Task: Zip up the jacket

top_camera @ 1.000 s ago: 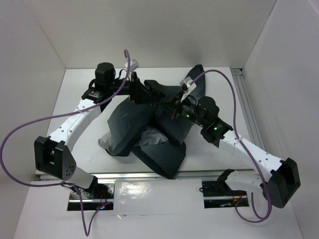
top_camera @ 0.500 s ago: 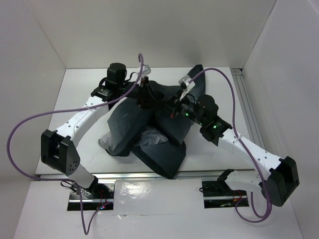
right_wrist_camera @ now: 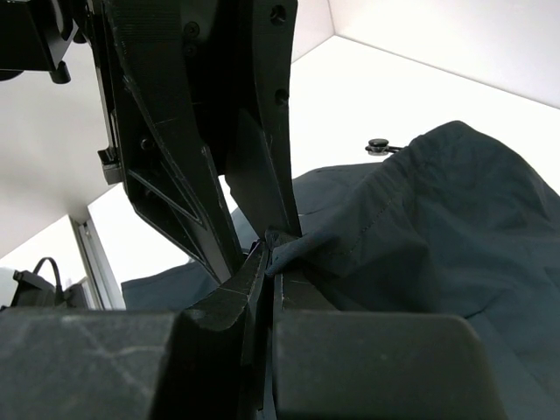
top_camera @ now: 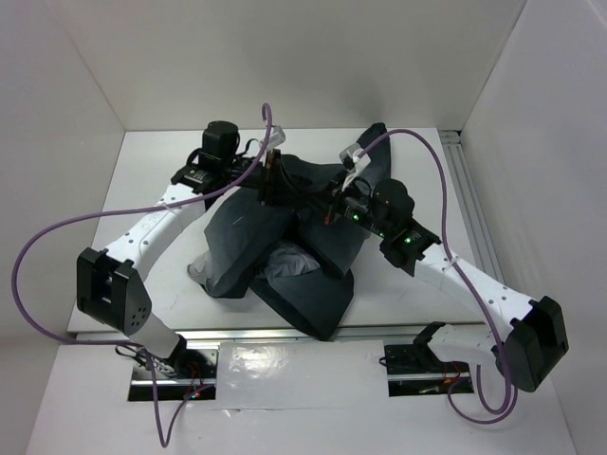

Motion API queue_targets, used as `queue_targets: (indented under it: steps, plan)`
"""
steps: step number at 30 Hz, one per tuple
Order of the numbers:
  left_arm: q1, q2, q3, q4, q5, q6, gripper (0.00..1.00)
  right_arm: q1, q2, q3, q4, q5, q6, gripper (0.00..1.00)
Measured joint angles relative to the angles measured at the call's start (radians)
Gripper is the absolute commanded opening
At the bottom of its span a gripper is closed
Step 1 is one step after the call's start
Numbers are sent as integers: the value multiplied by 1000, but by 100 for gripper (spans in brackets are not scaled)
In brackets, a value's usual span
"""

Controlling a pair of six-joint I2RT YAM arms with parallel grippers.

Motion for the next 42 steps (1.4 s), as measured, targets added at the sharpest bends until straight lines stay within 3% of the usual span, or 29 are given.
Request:
queue_targets:
  steps: [5, 9, 11, 15, 19, 22, 30, 34, 36, 42]
  plan:
    - [4, 0, 0, -21, 3, 11, 23, -2, 6, 0, 0, -13, 5, 0]
    - [6, 0, 0, -40, 5, 27, 4, -2, 10, 0, 0, -19, 8, 0]
    - [7, 0, 0, -50, 5, 33, 0, -2, 11, 0, -1, -21, 9, 0]
    - [10, 0, 3, -80, 6, 56, 1, -2, 13, 0, -7, -23, 19, 0]
    - [13, 4, 16, -113, 2, 76, 24, -2, 13, 0, -4, -20, 27, 0]
    - [14, 14, 27, -134, 5, 79, 24, -3, 13, 0, -6, -14, 32, 0]
    - [14, 26, 43, -158, 13, 82, 1, -5, 14, 0, -6, -12, 34, 0]
    - [14, 27, 47, -173, 12, 97, 0, -5, 16, 0, -7, -12, 36, 0]
    - [14, 27, 51, -181, 10, 105, 0, -5, 16, 0, -7, -7, 42, 6]
    - [11, 28, 62, -199, 1, 108, 0, -3, 8, 1, -6, 70, 79, 45]
